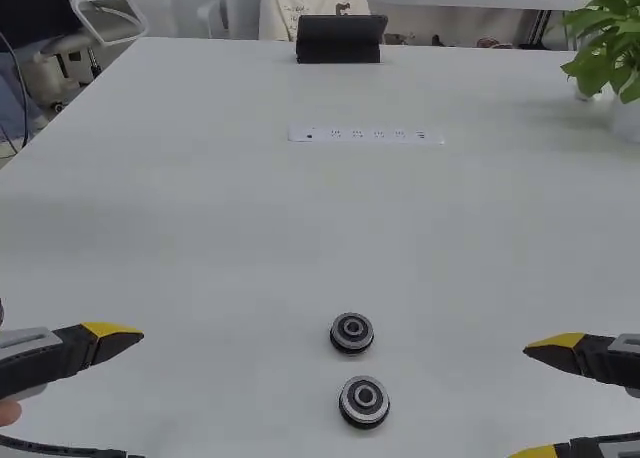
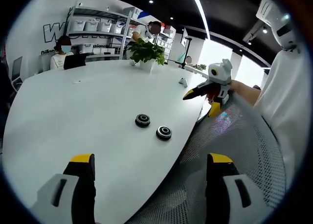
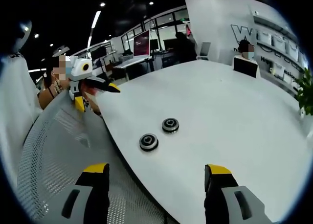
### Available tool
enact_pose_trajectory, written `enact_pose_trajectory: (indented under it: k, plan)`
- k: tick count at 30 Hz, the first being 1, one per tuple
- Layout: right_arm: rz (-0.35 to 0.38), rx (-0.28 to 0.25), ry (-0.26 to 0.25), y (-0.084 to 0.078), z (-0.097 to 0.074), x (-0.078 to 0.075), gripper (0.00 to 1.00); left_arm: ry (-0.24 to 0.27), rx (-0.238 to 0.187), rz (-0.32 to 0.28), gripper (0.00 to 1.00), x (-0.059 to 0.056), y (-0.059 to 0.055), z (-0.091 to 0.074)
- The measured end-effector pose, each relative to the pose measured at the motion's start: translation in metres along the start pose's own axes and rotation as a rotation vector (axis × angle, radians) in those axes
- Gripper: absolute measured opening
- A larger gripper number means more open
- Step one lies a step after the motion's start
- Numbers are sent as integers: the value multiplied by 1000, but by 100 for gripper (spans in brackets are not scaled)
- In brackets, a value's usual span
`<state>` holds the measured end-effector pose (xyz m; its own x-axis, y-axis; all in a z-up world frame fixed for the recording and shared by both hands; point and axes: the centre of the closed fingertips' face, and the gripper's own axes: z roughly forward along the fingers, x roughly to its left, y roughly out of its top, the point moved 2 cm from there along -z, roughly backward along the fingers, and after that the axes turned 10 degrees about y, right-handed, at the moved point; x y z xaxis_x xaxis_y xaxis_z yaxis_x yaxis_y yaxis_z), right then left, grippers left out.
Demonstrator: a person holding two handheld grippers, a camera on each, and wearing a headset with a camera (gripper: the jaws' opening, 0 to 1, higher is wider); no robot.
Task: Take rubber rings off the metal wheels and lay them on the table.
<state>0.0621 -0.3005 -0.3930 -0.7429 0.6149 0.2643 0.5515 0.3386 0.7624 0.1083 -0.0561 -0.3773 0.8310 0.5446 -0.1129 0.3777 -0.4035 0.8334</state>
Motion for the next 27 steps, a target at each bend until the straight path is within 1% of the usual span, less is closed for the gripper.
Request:
enact_pose_trajectory:
  k: [4, 10, 15, 19, 22, 24, 27]
  plan:
    - [-12, -2, -3, 4, -1, 0, 78, 11, 1, 15, 93, 5, 4, 1]
    - [-33, -27, -1, 17, -3, -1, 77, 11, -31, 46, 92, 6, 22, 1]
    - [-66, -58, 0, 34, -3, -4, 77, 6, -43, 95, 91, 6, 35, 4]
    - [-100, -67, 8, 44, -2, -5, 76, -3, -53, 139, 91, 4, 47, 5]
    - [-128, -72, 13, 52, -1, -6, 75, 0, -65, 162, 91, 4, 56, 7]
    - [-163, -79, 11, 61, 1, -9, 73, 6, -79, 176, 90, 5, 62, 9]
    - [-182, -89, 26, 71, 6, -12, 71, 2, -87, 194, 90, 3, 70, 14]
